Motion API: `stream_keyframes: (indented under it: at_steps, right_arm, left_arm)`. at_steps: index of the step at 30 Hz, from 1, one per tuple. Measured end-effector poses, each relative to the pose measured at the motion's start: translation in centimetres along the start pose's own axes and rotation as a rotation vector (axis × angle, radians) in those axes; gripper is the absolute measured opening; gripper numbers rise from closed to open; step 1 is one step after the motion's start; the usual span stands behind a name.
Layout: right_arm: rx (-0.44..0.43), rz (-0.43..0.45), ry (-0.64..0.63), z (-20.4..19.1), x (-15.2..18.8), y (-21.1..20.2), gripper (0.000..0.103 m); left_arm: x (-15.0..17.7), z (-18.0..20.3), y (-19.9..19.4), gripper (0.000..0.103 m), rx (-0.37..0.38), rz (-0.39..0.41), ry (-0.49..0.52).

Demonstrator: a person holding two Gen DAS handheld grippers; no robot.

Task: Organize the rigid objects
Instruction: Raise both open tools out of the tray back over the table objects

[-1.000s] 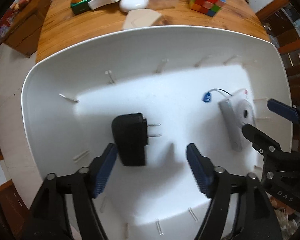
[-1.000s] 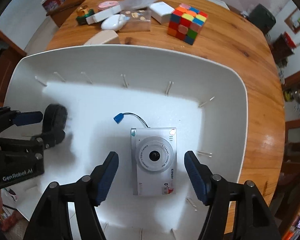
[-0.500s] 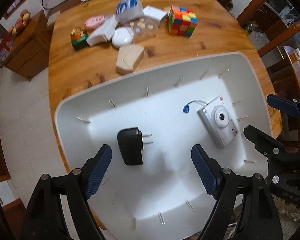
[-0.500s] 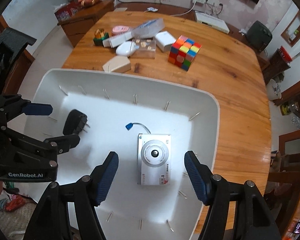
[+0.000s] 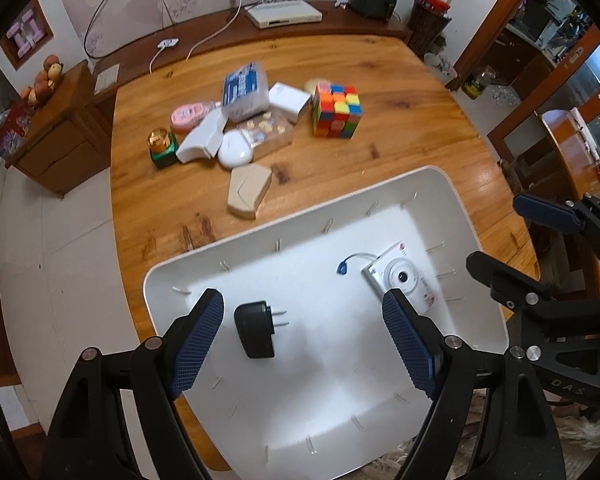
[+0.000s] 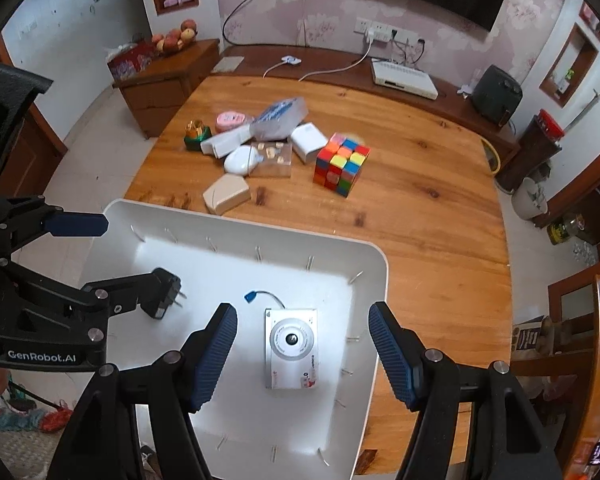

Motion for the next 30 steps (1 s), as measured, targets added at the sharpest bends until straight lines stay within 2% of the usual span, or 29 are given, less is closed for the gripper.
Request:
stream_keyframes:
  at_steps: [17, 30]
  right_arm:
    - [0.014, 0.104, 0.040, 2.8, -3.0, -1.5, 0.069]
    - [0.094, 0.203, 0.116, 7.0, -8.9, -1.7, 0.069]
  left_arm:
    - [-5.3, 1.4, -3.3, 0.084, -0.043, 0.155, 0.022]
    - [-9.8, -0.4, -5.6, 0.085, -0.125, 0.267, -0.020]
Point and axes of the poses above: each gripper's, at about its wrist camera, not at the fingertips, and y roughly the way its jaws point, z to its right, x to its underside, the point moved 2 cm from there along y, roughly the way its jaws point, and after that the axes turned 13 degrees about x, right-handed, at the moved point
